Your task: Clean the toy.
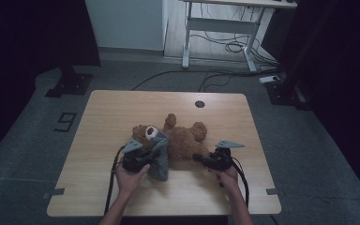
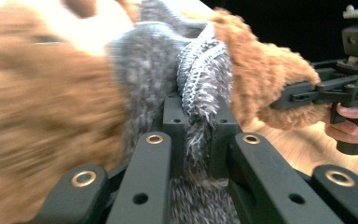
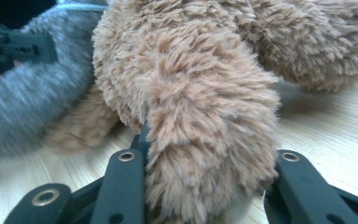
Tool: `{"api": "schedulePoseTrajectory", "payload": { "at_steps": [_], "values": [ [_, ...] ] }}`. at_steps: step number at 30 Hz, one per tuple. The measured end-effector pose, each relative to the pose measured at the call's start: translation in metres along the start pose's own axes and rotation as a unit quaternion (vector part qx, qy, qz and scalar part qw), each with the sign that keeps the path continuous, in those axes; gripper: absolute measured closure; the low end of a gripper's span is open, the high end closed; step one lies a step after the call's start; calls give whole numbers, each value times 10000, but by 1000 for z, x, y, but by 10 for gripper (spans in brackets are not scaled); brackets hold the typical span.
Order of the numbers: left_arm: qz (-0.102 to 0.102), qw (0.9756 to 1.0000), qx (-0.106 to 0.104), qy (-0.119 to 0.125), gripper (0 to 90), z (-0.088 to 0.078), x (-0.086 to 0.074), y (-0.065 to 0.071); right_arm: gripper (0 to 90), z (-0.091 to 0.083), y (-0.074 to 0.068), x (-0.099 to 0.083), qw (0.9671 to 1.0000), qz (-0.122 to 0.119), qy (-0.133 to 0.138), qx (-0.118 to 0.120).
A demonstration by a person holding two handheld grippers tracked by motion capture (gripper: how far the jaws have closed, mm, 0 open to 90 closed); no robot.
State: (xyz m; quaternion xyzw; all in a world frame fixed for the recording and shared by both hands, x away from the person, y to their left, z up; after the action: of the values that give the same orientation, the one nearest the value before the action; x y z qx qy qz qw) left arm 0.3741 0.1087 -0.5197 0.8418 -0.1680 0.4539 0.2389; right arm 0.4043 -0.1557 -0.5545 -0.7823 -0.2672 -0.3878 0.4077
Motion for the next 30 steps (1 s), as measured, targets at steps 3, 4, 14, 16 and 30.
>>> {"api": "schedulePoseTrajectory", "payload": {
  "at_steps": [3, 4, 14, 16, 30],
  "values": [
    [-136, 9995, 211, 177, 808, -19, -2, -21, 616, 0, 1, 0, 10000, 3, 14, 13],
    [-162, 9992, 306, 215, 808, -24, -3, -29, 616, 0, 1, 0, 10000, 3, 14, 13],
    [-264, 9951, 953, -70, 807, -34, -16, -74, 613, 2, 0, -1, 9999, -145, 10, -70],
    [-229, 9959, 878, -14, 807, -36, -10, -66, 613, 2, 0, -1, 9999, -147, 15, -77],
    [816, 9955, -474, 30, 803, 12, 53, 80, 611, 2, 0, 0, 9997, -196, 60, -117]
  ]
}}
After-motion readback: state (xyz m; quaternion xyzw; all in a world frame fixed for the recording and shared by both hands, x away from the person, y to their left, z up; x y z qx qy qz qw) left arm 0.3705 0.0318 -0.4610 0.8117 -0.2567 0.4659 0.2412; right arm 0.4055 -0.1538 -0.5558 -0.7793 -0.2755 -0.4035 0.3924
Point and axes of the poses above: each handheld gripper's, and its own axes: z roughly forward along the jaws, x roughly out of its top, y roughly to its right, the point moved 6 cm from there along z, roughly forward along the jaws, and after that the axes turned 8 degrees about x, right-handed, at the moved point
